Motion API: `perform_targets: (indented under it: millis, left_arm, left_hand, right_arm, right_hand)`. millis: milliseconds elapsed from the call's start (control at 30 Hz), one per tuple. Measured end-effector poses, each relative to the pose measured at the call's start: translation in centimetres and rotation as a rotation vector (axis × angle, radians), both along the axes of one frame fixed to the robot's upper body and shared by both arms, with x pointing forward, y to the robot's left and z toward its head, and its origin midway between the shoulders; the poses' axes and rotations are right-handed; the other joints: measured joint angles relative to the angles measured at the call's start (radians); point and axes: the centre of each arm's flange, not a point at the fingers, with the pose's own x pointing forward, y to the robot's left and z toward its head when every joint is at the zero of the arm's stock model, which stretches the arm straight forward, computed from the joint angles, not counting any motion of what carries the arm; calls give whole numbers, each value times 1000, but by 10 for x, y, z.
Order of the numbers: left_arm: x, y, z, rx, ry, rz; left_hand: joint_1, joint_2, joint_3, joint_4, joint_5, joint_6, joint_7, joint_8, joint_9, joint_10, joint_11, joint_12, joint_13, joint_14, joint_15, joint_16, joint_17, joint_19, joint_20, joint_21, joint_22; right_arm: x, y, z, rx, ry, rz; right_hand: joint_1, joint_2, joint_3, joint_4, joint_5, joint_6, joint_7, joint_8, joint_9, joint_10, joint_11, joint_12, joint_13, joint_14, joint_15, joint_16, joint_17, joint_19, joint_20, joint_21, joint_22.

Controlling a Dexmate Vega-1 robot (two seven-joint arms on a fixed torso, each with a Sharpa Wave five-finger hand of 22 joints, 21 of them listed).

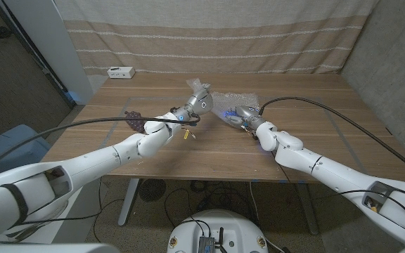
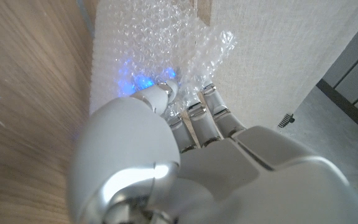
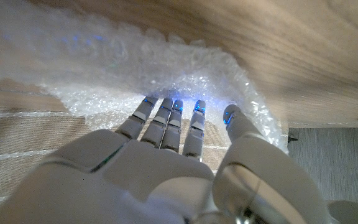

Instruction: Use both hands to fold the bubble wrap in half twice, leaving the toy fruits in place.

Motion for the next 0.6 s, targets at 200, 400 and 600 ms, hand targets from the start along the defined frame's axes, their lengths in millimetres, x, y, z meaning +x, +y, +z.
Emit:
perform_targets:
  millis: [200,400,600]
  left_arm:
    - [-6,-4,10,74,-64,-74]
    - [-11,-9,18,142,-120,-187]
    - [-16,-13,22,185,-156,-284]
  left_hand:
    - [0,0,-3,-3,0,2,-9,-5,0,2,-2,-8,0,0,0,0,5,-3,-11,8,0]
    - [0,0,-4,-9,-7,-5,-16,-12,-1,4,-4,-12,0,-4,-4,-6,5,6,-23,15,0]
    - [0,0,-9,-13,-13,-5,-27,-20,-1,4,-4,-22,-3,-9,2,-8,5,10,-27,23,0]
  right_arm:
    - [-2,0,-2,-9,5,3]
    - [-3,-1,-3,-15,10,5]
    - [-5,-1,-5,-16,13,7]
  right_hand:
    - [4,4,0,0,0,11,0,0,0,11,0,0,-5,0,0,3,-1,0,0,-4,0]
    - [4,4,0,0,0,11,0,0,-1,11,0,0,-5,5,-5,3,-1,6,-6,-6,0]
    - [7,7,0,0,0,11,0,0,-2,11,0,0,-5,5,-5,3,-1,6,-6,-8,0]
